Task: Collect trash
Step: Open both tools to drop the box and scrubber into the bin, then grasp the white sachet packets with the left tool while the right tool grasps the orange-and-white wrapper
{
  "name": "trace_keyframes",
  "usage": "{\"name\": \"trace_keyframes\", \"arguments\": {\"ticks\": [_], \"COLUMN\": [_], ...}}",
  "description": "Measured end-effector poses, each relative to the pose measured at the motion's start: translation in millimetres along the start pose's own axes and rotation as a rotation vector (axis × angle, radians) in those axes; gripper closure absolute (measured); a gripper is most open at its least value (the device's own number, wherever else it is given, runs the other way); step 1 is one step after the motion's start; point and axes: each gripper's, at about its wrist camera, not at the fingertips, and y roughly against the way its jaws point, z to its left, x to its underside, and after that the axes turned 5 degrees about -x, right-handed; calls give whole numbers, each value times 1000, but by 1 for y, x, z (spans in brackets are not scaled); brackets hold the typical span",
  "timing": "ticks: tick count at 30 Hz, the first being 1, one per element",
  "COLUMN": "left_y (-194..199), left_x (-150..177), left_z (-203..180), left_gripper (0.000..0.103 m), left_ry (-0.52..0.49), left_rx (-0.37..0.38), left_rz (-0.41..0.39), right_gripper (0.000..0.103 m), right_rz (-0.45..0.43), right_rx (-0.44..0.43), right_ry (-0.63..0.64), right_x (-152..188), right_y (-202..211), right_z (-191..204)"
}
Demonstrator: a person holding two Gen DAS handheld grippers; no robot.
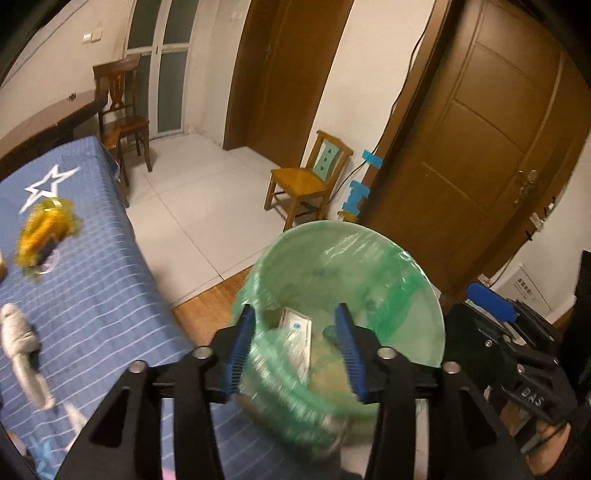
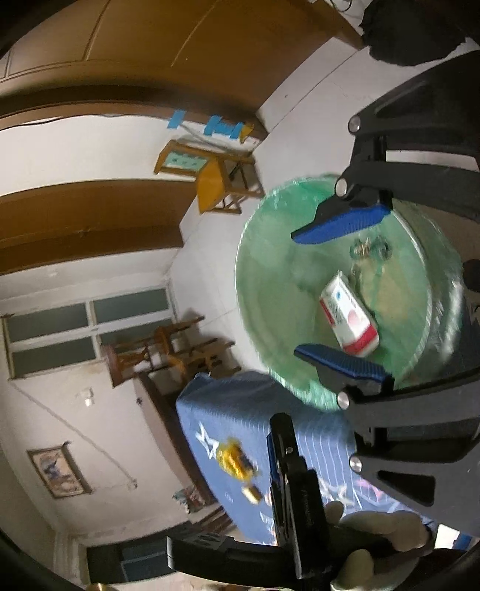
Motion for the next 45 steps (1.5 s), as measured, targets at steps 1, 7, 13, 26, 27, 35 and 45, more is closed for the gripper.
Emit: {"name": "trace_keyframes", "arguments": {"ticks": [1, 7, 13, 26, 27, 35, 45], "left_y": [11, 84, 161, 229, 224, 200, 202], "left_x": [6, 58, 121, 199, 200, 200, 212], "left_z": [6, 57, 123, 225, 223, 227, 217], "left_gripper": [46, 45, 45, 44, 44, 44, 66], "left_ry": [-6, -54, -141, -265, -284, -342, -304], "left_rx": [2, -28, -153, -254, -258, -228, -276], "left_rz": [-10, -30, -26, 123, 134, 182, 141], "right_gripper": [45, 40, 34, 24, 24, 23, 22], "right_rz": [-1, -4, 16, 139, 145, 179, 212], "right_rx": [-24, -140, -244, -368, -368, -378, -411], "right_ry": [4, 56, 124, 196, 202, 251, 267], "right_x": [4, 16, 23, 53, 55, 55, 40], "right_y": [3, 8, 3, -19, -22, -32, -60], "right_z": [8, 57, 108, 191, 197, 226, 250]}}
